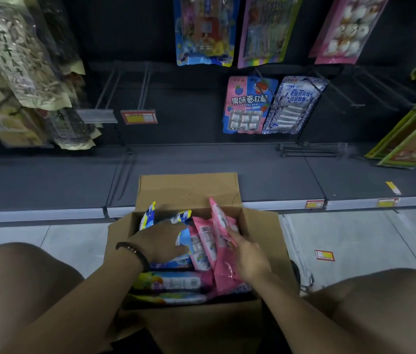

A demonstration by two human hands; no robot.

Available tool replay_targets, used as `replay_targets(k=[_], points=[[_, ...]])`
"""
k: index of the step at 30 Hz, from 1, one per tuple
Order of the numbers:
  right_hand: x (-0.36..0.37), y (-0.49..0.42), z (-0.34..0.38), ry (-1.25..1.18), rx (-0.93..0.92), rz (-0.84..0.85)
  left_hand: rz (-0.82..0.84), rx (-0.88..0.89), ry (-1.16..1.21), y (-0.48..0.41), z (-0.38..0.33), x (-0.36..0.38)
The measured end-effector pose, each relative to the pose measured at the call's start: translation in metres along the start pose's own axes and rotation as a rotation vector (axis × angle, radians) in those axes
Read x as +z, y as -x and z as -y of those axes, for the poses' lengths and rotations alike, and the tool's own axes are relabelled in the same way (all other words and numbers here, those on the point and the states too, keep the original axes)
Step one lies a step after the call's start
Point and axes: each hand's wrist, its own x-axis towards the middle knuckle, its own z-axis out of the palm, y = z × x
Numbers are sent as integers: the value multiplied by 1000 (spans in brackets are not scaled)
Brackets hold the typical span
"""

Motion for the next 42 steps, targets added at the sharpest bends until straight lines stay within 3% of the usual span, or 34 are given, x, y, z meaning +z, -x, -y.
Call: replay_targets(k=[5,11,14,20,26,30,35,42], points=[[-28,1,13,-35,-256,-154,-311,39,51,1,-4,1],[-79,9,53,-212,-458,-292,-496,169,221,0,-12,0],[-101,12,64,-296,-490,-322,-489,230,453,3,-18,-4],[-131,4,43,-779,-183,-429,-469,203,889,18,-25,-26],[-130,21,73,-909,-317,-323,-343,323,1286,33,-50,-38],[-143,28,81,-1021,-352,-440,-379,388,1279,33,-75,-49],[-174,28,69,-1081,-364,-547,-561,529,1202,33,-117,-72],[-261,20,47,-1063,-407,-690,-778,553,1133,24,-190,-159]])
